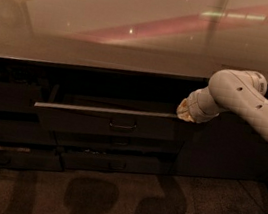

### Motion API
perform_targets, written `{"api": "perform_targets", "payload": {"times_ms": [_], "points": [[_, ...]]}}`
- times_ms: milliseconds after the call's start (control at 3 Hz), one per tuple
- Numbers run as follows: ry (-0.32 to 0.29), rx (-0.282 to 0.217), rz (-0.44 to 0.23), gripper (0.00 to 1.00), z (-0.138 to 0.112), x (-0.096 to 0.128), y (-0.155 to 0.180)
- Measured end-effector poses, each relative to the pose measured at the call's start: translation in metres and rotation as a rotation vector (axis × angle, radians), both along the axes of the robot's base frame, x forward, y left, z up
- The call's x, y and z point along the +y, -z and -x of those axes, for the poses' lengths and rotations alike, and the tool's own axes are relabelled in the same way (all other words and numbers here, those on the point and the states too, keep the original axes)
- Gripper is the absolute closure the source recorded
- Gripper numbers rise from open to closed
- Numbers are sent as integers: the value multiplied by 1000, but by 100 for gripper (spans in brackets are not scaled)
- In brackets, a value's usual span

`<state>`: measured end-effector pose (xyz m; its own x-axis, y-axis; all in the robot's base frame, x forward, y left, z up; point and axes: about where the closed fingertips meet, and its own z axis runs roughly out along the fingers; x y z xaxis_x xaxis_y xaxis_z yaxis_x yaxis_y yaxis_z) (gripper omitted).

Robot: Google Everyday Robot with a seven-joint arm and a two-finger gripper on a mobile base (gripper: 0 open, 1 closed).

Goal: Open top drawer

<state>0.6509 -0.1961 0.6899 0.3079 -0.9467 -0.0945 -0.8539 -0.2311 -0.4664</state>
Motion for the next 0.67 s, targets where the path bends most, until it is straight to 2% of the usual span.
{"api": "perform_targets", "payload": {"times_ms": [667], "points": [[-4,4,3,100,7,0,-2]]}}
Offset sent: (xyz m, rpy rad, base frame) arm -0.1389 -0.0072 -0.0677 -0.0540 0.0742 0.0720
